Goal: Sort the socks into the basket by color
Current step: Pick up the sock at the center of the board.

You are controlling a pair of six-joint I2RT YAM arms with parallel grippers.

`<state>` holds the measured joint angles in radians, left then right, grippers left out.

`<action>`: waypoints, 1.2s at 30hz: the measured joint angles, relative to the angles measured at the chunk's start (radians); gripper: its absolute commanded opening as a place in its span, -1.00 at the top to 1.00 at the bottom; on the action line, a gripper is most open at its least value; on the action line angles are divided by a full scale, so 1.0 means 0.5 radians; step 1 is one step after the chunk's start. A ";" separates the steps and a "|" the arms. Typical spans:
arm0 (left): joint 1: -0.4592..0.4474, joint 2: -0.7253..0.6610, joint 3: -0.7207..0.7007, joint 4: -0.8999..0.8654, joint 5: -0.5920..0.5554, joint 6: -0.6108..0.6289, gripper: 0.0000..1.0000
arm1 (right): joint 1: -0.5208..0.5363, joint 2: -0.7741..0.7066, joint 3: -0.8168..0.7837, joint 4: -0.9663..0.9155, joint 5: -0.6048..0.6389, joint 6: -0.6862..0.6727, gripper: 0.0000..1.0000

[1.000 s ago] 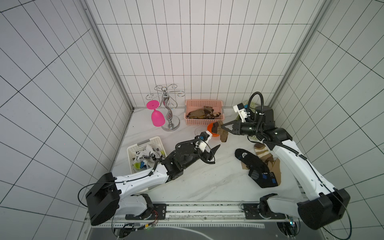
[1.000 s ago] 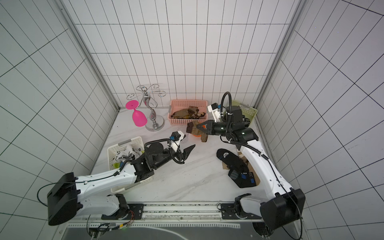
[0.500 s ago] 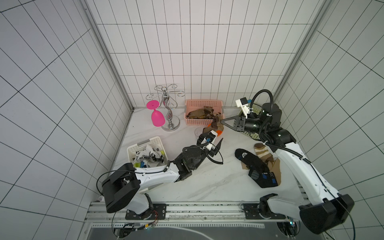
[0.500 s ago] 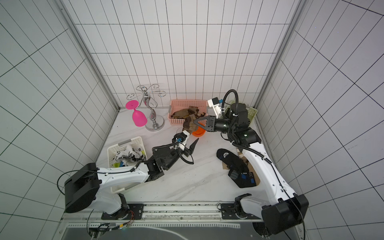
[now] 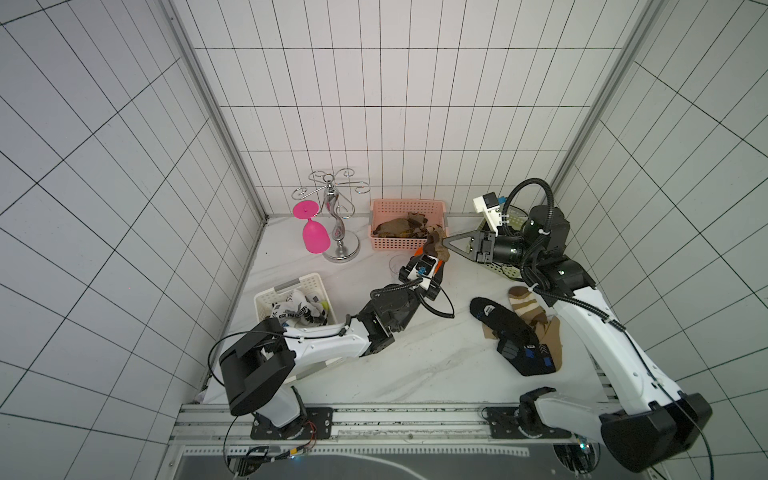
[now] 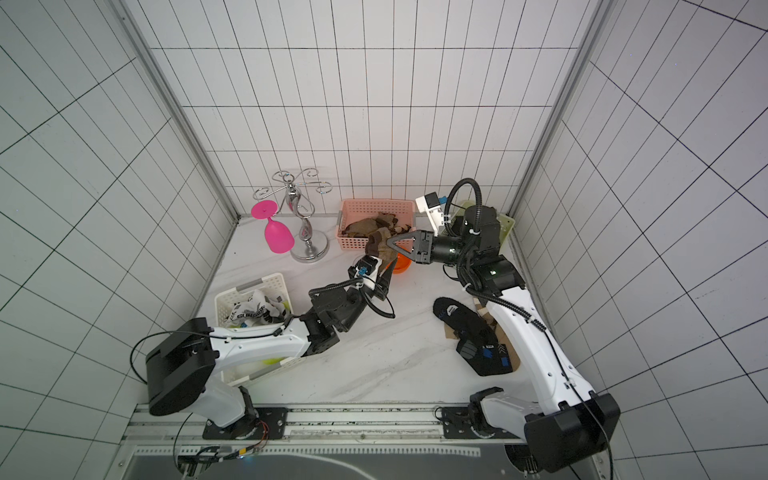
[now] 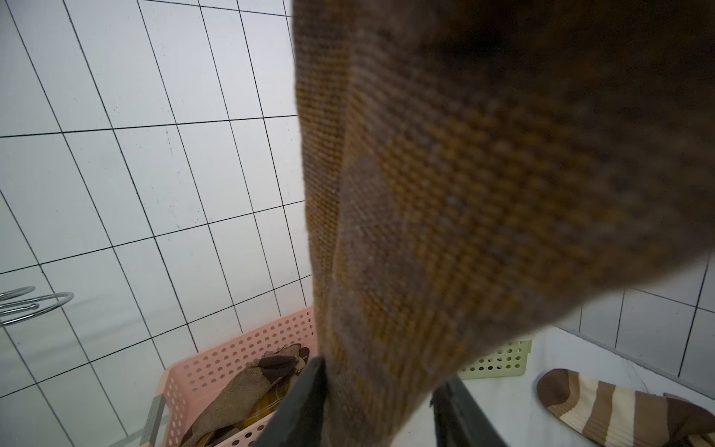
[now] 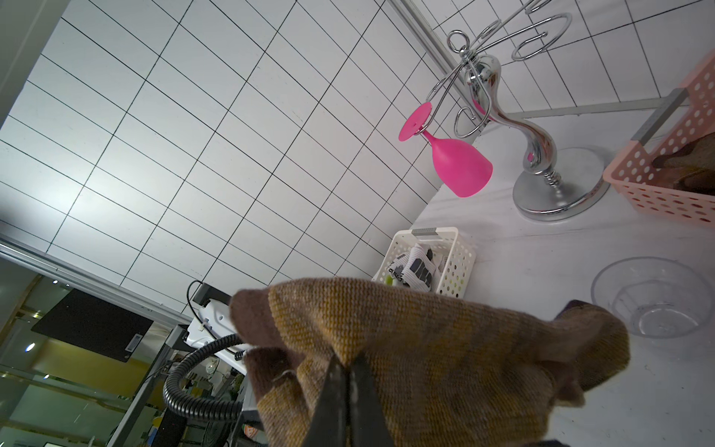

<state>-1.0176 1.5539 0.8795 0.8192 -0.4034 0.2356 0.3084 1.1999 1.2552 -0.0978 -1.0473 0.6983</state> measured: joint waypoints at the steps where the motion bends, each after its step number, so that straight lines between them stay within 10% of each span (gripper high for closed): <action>1: -0.001 0.000 0.001 -0.005 0.021 -0.009 0.67 | 0.000 0.000 0.000 0.003 -0.002 0.002 1.00; 4: -0.002 -0.003 0.002 -0.042 0.092 -0.031 1.00 | -0.002 0.000 0.000 0.009 -0.005 0.002 1.00; 20: -0.002 -0.535 -0.012 -0.725 0.571 -0.171 1.00 | -0.118 0.179 -0.014 -0.360 0.268 -0.260 1.00; 31: 0.198 -0.339 0.600 -1.457 0.781 -0.447 1.00 | -0.131 0.266 -0.013 -0.779 0.554 -0.571 -0.53; 36: 0.332 -0.170 0.891 -1.727 0.855 -0.565 1.00 | -0.166 0.208 -0.013 -0.837 0.687 -0.610 -0.65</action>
<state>-0.8516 1.4689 1.3251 -0.0441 0.0238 -0.0471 0.2256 1.3037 1.2488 -0.5163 -0.7040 0.3931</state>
